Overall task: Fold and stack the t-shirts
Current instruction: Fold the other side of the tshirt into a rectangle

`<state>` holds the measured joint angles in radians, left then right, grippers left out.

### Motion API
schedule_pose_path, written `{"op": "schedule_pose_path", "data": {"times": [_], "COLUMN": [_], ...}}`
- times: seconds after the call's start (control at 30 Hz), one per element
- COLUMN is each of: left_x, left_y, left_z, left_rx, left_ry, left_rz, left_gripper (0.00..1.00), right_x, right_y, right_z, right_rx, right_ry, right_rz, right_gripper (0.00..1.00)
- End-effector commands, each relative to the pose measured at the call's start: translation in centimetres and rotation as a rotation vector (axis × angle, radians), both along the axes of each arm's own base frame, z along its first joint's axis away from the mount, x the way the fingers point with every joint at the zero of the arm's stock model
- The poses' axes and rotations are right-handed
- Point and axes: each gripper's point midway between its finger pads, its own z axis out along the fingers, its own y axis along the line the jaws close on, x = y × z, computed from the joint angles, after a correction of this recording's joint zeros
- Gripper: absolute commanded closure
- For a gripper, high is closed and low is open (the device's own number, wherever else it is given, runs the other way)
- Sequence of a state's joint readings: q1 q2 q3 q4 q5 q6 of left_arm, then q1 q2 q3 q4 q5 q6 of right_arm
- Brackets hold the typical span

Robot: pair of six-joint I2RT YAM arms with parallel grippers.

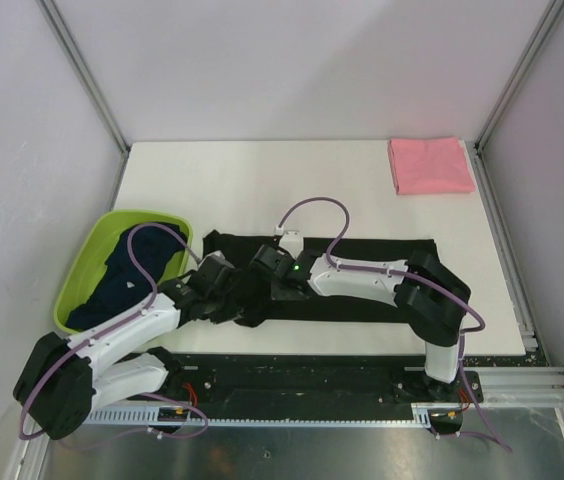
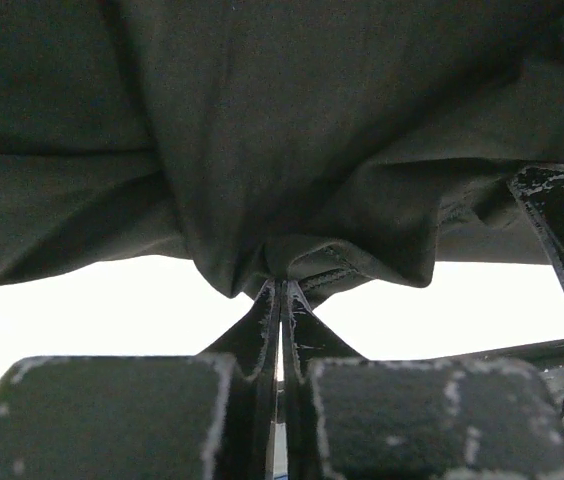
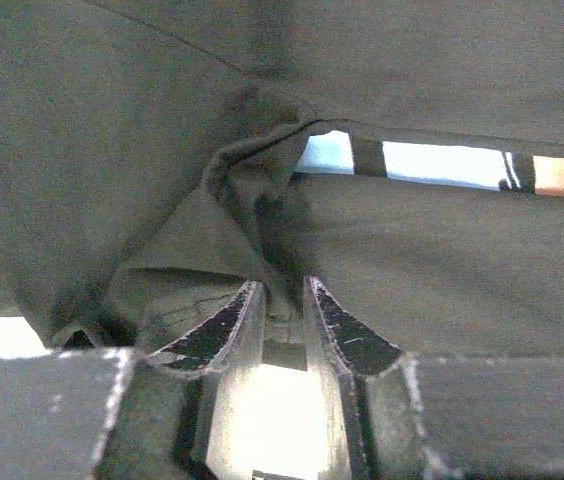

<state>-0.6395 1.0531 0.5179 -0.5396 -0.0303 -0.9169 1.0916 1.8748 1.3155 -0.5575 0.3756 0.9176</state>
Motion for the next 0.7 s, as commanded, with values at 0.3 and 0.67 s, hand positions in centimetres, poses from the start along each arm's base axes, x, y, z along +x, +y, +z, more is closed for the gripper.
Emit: {"op": "schedule_pose_path", "data": {"times": [0.3, 0.67], "left_x": [-2.0, -2.8], "left_y": [-1.0, -0.9], "left_z": [-0.3, -1.1], "left_rx": [-0.06, -0.052], "left_ry": [0.035, 0.062], "left_rz": [-0.085, -0.097], "left_gripper": [1.0, 1.0], "right_x": [0.2, -0.8], "right_y": [-1.1, -0.6], "right_z": [2.6, 0.9], "right_rx": [0.06, 0.043], "right_ry": [-0.048, -0.041], "right_rz": [-0.027, 0.026], "right_gripper": [0.65, 0.62]}}
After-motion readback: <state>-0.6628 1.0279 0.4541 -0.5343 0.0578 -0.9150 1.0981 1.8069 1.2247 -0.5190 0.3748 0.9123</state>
